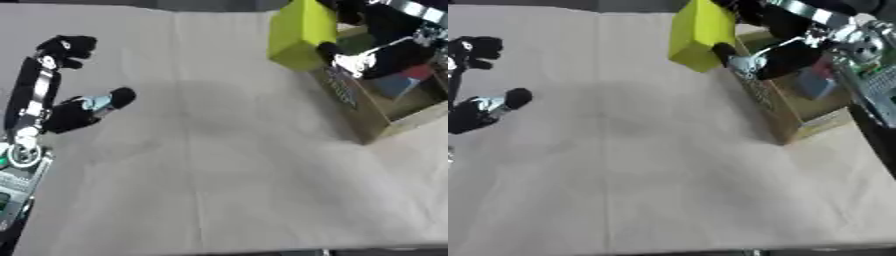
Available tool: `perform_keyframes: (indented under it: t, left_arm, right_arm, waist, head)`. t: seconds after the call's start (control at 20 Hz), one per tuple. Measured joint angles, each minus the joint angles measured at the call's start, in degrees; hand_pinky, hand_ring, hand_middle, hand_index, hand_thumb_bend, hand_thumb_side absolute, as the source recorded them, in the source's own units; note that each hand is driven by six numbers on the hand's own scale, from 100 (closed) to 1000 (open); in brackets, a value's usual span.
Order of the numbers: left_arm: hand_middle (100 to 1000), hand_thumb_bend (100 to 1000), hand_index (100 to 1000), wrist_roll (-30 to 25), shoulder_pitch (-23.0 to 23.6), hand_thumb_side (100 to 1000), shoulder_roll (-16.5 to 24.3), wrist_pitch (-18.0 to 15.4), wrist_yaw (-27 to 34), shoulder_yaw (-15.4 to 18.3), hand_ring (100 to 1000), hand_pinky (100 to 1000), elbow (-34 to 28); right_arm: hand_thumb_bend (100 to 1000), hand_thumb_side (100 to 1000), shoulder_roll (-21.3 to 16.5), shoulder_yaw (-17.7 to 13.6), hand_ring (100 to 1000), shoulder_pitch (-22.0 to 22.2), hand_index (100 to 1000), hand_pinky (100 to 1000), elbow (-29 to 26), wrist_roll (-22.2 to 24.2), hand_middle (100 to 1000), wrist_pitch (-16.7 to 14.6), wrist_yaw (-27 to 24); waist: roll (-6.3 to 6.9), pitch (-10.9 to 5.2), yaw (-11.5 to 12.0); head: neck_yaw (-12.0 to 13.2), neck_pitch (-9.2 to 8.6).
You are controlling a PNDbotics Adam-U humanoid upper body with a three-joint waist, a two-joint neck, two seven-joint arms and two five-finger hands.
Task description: Pick up the objects with one hand, pass them to the other hand, and then place them into the box on the other side of the table.
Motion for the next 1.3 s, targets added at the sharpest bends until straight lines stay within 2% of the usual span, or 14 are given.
perform_keyframes:
  t: [0.35, 0.55, 0.9, 1.3]
  left_arm:
    - [696, 1000, 798, 0.9, 2.2, 710, 5.1, 1.7, 2.0, 2.8, 734, 732, -5.1]
    - [695, 1000, 794, 2.2, 3.1, 709, 6.6, 2.5, 2.9, 4.4, 733, 731, -7.5]
    - [696, 1000, 794, 4.2, 3.6, 701, 7.0, 3.0, 3.5, 6.7, 734, 731, -9.5]
    - [694, 1000, 792, 5.9, 3.9, 691, 7.0, 3.1, 3.5, 8.2, 733, 729, -10.9]
  right_arm:
    - [100, 100, -3.8, -6.3, 637, 9.1, 556, 865, -0.5, -7.5, 410, -1.3, -0.3]
    - [100, 100, -4.8, -9.7, 638, 13.2, 557, 871, 1.4, -10.5, 412, -1.8, -1.3]
    - [100, 100, -5.7, -13.9, 636, 17.3, 554, 871, 6.7, -13.0, 410, -3.5, -3.1]
    - [100, 100, -6.8, -15.4, 642, 19.1, 556, 872, 13.5, -13.8, 414, -5.6, -3.1]
  waist:
    - [0.13, 0.00, -0.5]
    - [0.30, 0.00, -0.7]
    - [0.49, 0.01, -1.2]
    - [0.64, 0.07, -1.1]
  head:
    - [-0.1, -0.05]
    - [-1.2, -0.06]
    - [-3.0, -0.58]
    - [-4.8, -1.12]
